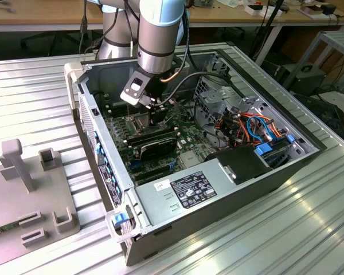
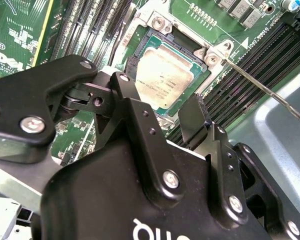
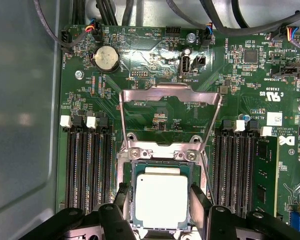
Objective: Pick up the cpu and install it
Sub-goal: 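Place the cpu into insertion slot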
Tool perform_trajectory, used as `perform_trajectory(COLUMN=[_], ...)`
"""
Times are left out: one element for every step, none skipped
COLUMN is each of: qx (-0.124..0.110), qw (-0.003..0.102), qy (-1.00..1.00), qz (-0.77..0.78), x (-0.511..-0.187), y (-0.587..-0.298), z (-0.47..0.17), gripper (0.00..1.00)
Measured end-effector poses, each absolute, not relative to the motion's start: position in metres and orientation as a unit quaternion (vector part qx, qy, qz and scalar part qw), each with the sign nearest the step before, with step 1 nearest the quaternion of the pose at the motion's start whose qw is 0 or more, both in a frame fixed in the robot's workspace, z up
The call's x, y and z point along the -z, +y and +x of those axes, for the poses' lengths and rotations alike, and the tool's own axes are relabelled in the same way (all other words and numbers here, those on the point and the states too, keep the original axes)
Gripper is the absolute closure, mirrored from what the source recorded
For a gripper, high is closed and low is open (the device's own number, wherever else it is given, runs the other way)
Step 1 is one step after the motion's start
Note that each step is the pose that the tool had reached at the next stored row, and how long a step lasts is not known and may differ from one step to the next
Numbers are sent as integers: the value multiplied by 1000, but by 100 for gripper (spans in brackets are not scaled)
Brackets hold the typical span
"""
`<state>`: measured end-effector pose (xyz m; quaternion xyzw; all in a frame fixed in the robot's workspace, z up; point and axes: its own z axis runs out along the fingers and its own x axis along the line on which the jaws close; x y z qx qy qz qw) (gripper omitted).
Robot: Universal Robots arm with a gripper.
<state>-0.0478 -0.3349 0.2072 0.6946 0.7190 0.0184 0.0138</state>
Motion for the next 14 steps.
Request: perform_trajectory(qx=[-18,-18,-18,-18,-18,-18,-18,-18,-18,-18,-18,-18,-18,-18], qw=[14,14,14,14,14,14,14,14,14,14,14,14,14,14], qy=[719,719,719,719,719,719,719,719,719,719,719,719,719,719], qz=[695,695,695,695,695,695,695,695,695,695,695,695,695,695], x=[-207,-208,-210,-212,-214,-215,-216,-216,-216,-216,-216,-216,-216,-216], y=[-335,-335,-335,-335,-335,-335,-335,-335,-335,-335,-335,-335,-335,-335], z=[-48,-48,-48,-48,-48,-48,-48,-48,-48,-48,-48,-48,-48,-48], gripper=[39,39,39,39,39,39,39,39,39,39,39,39,39,39])
